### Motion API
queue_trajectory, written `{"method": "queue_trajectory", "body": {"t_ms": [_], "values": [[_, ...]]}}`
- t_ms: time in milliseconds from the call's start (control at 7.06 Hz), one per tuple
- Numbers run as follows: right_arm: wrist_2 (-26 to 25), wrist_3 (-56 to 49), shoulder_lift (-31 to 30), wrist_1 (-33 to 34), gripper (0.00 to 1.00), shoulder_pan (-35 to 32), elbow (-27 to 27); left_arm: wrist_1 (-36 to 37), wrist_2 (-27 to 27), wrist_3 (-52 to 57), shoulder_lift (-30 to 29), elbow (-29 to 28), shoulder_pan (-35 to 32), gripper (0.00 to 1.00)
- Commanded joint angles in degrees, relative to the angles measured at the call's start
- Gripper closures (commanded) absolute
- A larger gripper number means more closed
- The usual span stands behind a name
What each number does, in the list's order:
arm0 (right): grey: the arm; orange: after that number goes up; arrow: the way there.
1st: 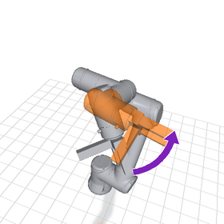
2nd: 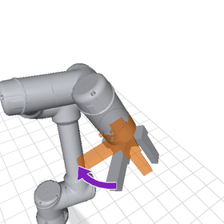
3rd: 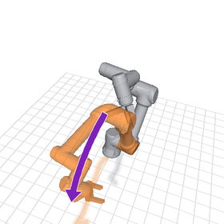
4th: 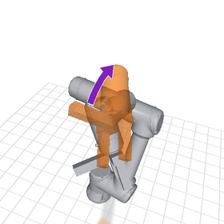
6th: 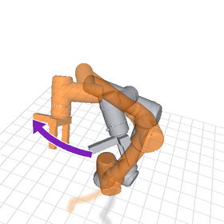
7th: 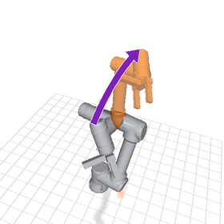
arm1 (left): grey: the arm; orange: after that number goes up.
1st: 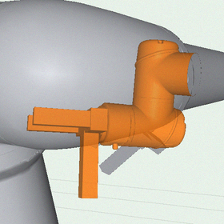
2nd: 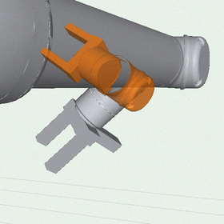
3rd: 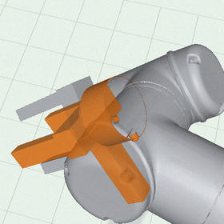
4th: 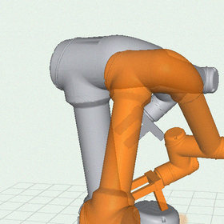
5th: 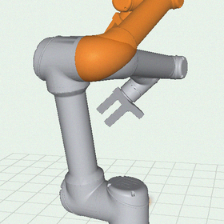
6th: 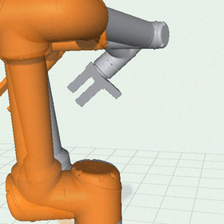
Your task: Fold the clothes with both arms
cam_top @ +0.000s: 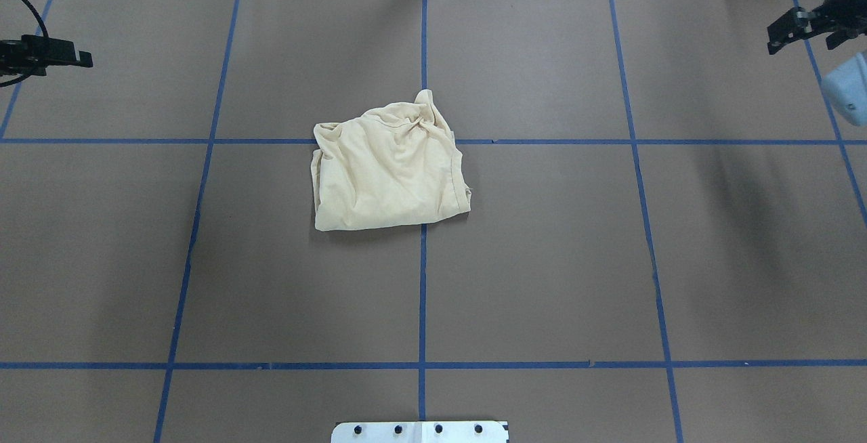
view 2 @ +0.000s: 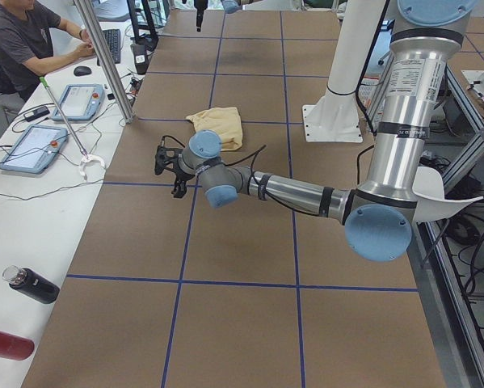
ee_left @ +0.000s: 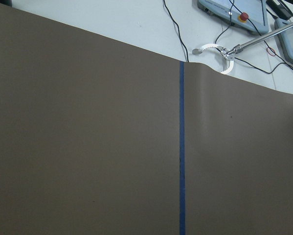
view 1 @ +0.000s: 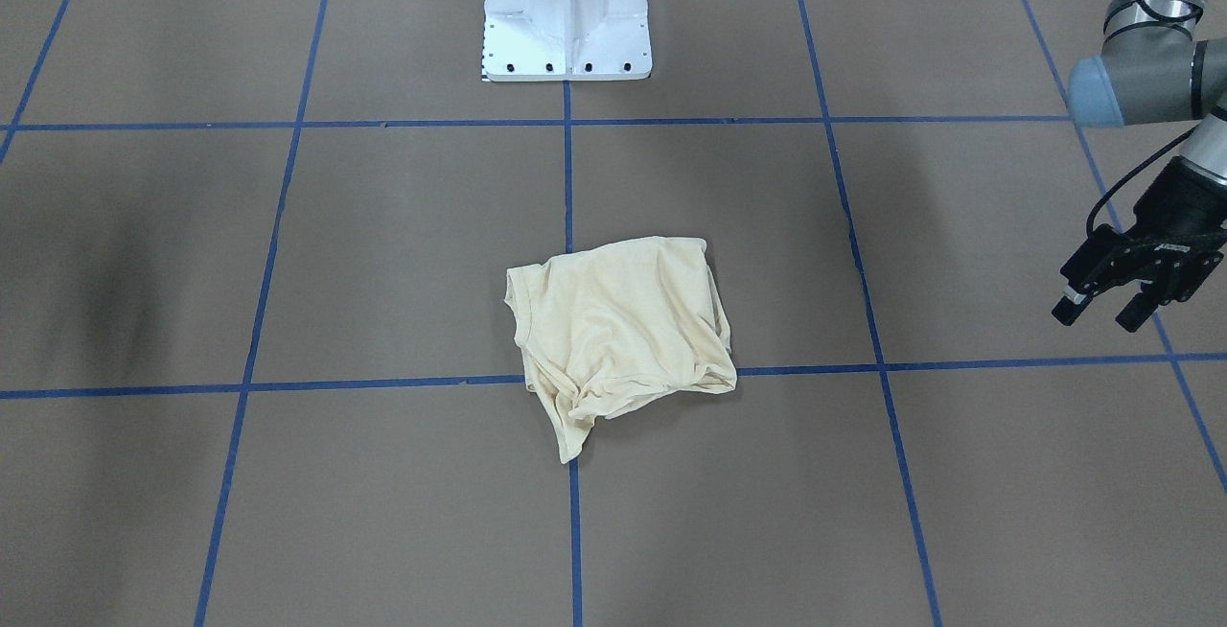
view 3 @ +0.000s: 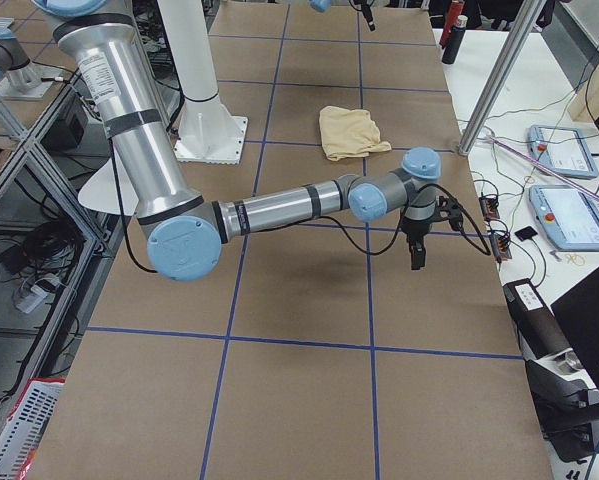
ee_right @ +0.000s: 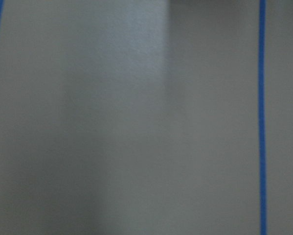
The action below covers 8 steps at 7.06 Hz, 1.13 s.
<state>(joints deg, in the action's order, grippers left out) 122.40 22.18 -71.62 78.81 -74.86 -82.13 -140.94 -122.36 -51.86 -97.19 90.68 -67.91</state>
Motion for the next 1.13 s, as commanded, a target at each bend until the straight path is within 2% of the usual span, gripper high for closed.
{"method": "queue_trajectory", "body": {"t_ms": [0,283,566,708,849,991], "values": [[0.3,-11.23,-5.36,0.29,0.0,-4.4,0.04,8.69,-4.7,17.41,0.86,0.72,-4.83,0.0],[0.12,-17.41,-9.22,0.03,0.0,-6.52,-0.14,25.09,-4.99,36.92,0.59,2.99,-9.86,0.0],[0.91,-17.52,-11.7,-0.41,0.0,-7.75,-1.28,37.7,-4.29,56.87,0.24,4.25,-16.35,0.0],[0.82,-17.35,-11.7,-0.06,0.0,-7.75,-1.2,41.76,-1.24,60.44,0.07,3.81,-16.73,0.0],[0.82,-16.82,-11.7,-0.06,0.0,-7.67,-1.28,41.71,3.31,60.56,0.94,2.67,-16.73,0.0],[1.52,-16.73,-11.7,0.12,0.0,-7.67,-0.93,41.1,2.31,60.65,1.03,-2.64,-17.16,0.0]]}}
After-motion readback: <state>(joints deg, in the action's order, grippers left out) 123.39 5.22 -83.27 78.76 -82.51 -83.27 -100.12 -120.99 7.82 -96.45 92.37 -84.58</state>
